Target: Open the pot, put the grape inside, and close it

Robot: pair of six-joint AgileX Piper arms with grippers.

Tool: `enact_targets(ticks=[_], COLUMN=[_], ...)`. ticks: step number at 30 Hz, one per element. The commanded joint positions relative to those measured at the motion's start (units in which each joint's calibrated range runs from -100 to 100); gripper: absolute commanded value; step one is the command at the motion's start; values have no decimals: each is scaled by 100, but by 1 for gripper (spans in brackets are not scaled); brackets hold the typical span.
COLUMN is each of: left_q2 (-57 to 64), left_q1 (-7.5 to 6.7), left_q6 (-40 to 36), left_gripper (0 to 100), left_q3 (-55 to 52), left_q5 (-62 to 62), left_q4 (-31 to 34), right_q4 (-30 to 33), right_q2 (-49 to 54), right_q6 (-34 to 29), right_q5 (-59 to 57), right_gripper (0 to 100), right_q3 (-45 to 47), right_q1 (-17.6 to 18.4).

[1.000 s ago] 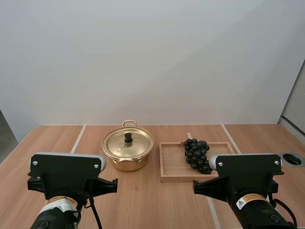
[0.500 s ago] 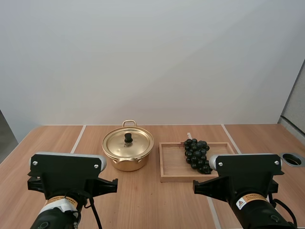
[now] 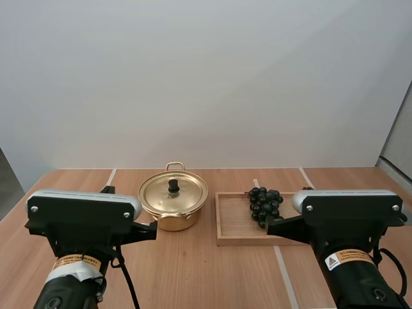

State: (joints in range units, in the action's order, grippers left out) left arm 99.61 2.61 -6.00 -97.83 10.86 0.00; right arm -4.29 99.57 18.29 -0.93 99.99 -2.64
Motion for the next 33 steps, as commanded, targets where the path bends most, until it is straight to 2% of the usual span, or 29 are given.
enact_targets(ticks=[1, 15, 18, 24, 29, 33], left_q2=[39, -81, -367, -1153, -1806, -2515], left_q1=[9, 9, 9, 9, 9, 9], left_q6=[13, -23, -23, 241, 544, 1031], left_gripper=[0, 0, 0, 0, 0, 0], left_q3=[377, 2886, 3450, 4403, 4983, 5349], left_q5=[-238, 3276, 3890, 4832, 5252, 6152], left_q4=[0, 0, -195, -811, -956, -1042], right_q4=[-7, -7, -7, -7, -7, -7], right_q2=[43, 43, 0, -906, -1898, -2701], right_q6=[-20, -20, -20, -20, -20, -20], right_q5=[381, -2329, -2947, -4304, -5712, -6424], right_gripper=[0, 0, 0, 0, 0, 0], right_q3=[1, -2500, -2973, -3998, -5003, -5749], right_q1=[-7, -7, -7, -7, -7, -7])
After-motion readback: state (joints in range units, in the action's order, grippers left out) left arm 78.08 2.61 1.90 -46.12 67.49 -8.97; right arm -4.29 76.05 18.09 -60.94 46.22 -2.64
